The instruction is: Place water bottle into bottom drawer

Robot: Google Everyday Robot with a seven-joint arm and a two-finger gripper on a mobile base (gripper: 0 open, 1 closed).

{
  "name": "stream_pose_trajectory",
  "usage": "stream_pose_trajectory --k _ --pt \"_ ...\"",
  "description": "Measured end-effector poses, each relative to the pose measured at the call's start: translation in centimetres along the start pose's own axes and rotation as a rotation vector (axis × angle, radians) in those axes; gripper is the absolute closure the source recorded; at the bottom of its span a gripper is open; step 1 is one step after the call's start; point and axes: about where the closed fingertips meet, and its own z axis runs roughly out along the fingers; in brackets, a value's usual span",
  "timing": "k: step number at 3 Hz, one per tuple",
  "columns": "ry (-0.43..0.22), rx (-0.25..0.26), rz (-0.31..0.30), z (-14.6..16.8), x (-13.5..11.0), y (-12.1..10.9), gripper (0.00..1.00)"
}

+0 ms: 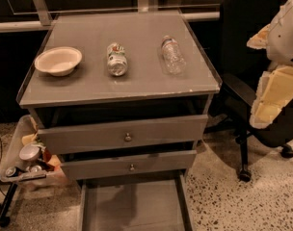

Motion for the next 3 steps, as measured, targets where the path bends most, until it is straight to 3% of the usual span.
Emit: stream_pose_trajectory --k 1,2,3 --pt "0.0 0.0 0.0 0.0 0.0 0.0 0.0" --pt "-0.003 -0.018 0.081 0.9 -0.6 -2.1 0.0" --pt "-0.017 -0.052 0.226 2.6 -1.3 -6.8 0.0"
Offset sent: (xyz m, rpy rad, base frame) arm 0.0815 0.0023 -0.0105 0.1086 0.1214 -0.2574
